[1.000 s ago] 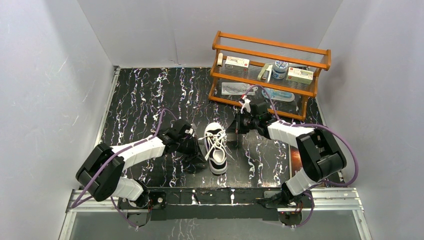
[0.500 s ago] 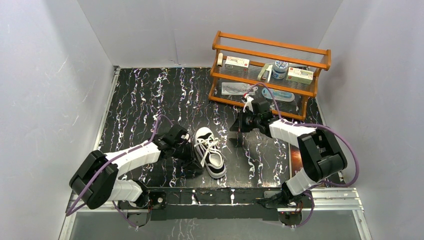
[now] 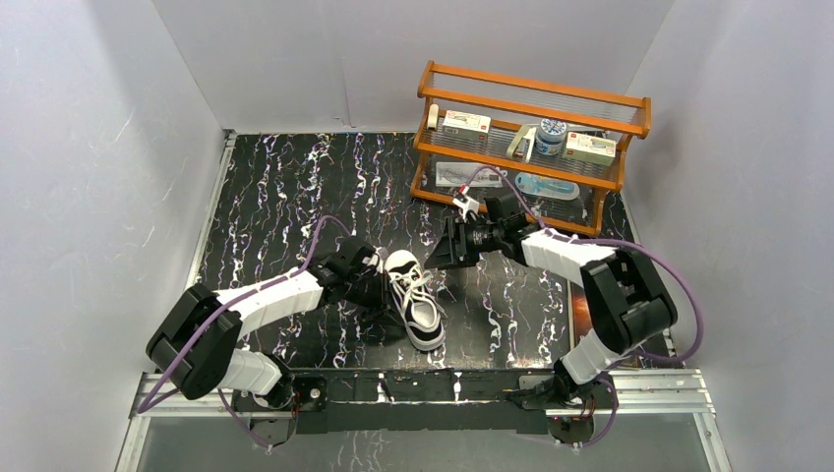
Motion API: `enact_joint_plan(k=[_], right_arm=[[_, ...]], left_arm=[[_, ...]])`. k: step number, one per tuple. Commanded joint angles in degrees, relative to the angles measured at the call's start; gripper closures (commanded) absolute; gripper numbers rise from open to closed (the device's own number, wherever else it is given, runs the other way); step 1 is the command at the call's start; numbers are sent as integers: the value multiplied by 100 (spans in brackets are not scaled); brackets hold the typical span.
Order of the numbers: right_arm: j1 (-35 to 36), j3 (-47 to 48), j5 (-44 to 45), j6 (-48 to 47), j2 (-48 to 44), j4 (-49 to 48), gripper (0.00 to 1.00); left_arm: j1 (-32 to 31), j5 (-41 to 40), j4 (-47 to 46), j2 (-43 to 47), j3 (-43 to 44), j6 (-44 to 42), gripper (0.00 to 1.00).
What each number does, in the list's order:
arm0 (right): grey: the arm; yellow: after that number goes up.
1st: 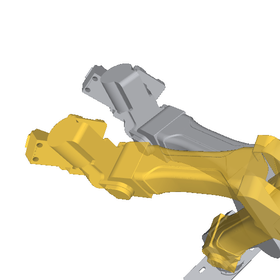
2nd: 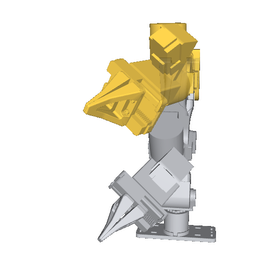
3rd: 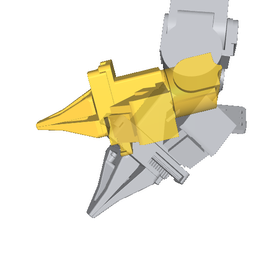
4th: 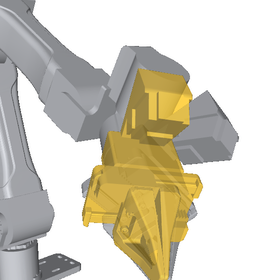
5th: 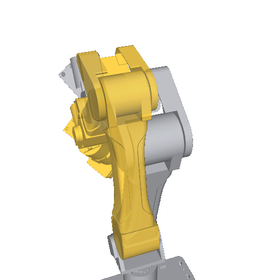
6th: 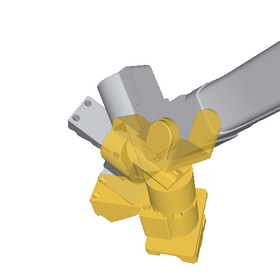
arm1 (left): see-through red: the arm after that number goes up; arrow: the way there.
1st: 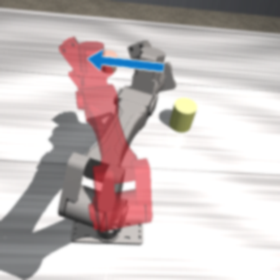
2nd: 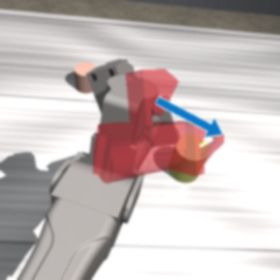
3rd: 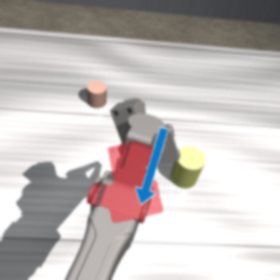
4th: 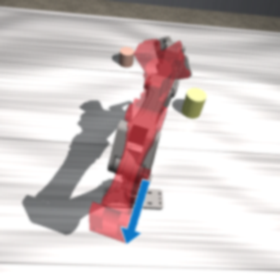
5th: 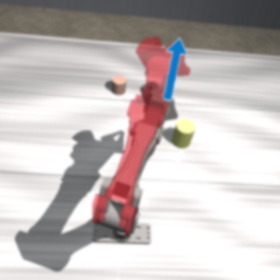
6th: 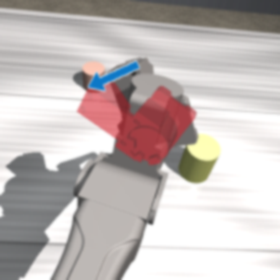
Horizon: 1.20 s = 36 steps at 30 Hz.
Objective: Tie the shoes
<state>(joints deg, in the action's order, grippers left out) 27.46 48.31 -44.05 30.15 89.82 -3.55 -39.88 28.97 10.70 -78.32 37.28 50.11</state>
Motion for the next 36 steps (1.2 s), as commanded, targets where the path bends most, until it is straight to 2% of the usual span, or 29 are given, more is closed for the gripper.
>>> enact_joint_plan(k=[1,7,15,17,19,21,24,29,36], right_arm=[[179,169,-315,258,287,-194,32],[248,230,-328,285,572,-171,43],[435,178,-420,539,559,-548,43],[462,183,-307,538,548,-558,46],[470,201,-270,557,545,-595,54],[468,317,-37,439,499,-346,70],[449,510,891,188,199,243,100],[404,776,1719,-159,-66,854,100],[207,352,1886,-48,-237,448,100]], left_arm=[[-20,228,145,167,-141,-58,100],[-20,242,196,254,-168,-28,100],[-20,240,161,260,-175,34,100],[-20,237,158,248,-161,35,100],[-20,181,228,247,-164,84,100],[-20,162,272,227,-191,139,100],[-20,105,419,196,-216,169,100],[-20,-105,936,52,-192,109,100],[-20,-210,1239,-140,-263,-35,100]])
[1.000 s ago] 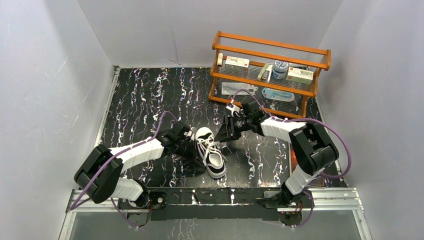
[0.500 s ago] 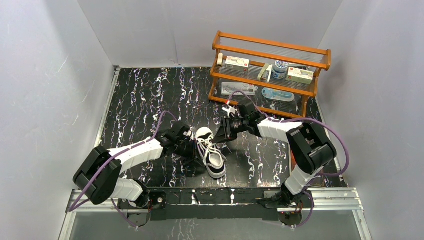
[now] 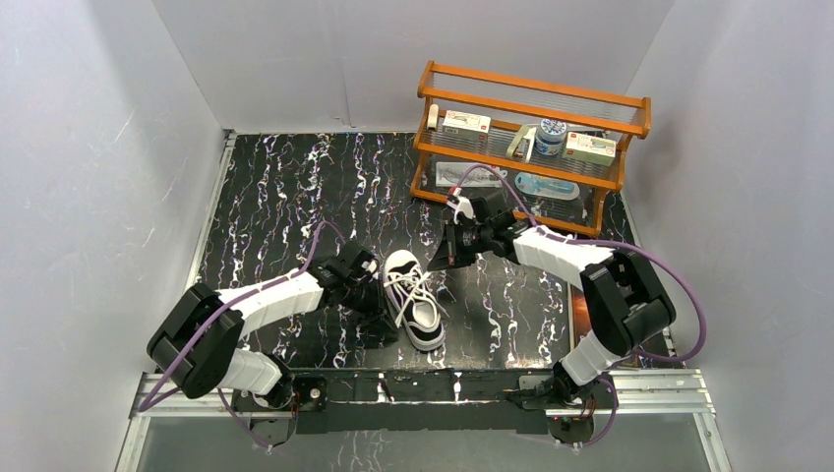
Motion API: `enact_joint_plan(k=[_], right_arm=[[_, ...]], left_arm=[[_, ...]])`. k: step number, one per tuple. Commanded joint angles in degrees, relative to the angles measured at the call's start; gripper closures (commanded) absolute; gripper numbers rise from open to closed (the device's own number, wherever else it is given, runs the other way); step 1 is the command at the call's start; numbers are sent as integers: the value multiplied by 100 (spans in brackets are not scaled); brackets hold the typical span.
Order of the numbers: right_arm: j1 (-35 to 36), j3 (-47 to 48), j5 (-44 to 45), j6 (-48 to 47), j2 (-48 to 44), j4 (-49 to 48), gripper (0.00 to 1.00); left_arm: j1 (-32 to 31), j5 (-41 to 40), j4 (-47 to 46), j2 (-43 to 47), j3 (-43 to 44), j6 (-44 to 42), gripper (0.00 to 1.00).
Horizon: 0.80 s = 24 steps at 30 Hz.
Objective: Tie the shoes
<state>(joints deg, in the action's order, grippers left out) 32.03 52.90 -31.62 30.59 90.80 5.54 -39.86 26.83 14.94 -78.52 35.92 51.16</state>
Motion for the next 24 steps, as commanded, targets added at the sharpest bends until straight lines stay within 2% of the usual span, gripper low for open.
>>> enact_joint_plan(k=[1,4,17,18,20,21,22,23,24], right_arm=[[-302,-222,614,-5,-378,-774,100],[-501,-219,363,120,-145,-889,100],[-558,-6,621,-529,311,-836,100],[-558,55,642,-668,328,-735,100],[-555,530,460,-1196,294,163,100],[-556,736,460,-1363,143,570,96],[-557,1147,774,-1516,-117,1398,41],[-558,1304,925,-1570,-230,1731,15],[-559,1678,1215,-1656,-342,2513,2]], left_arm=[[-22,12,833,-131,-174,-142,100],[-18,-18,828,-136,-388,-132,100],[-22,-66,717,-128,-608,-130,100],[-22,-98,714,-106,-573,-157,100],[-22,-253,882,-1,-177,-323,100],[-22,-354,1025,44,53,-456,100],[-22,-699,1403,163,652,-540,73],[-22,-903,1512,290,855,-613,57],[-10,-1335,1750,656,1091,-715,39]])
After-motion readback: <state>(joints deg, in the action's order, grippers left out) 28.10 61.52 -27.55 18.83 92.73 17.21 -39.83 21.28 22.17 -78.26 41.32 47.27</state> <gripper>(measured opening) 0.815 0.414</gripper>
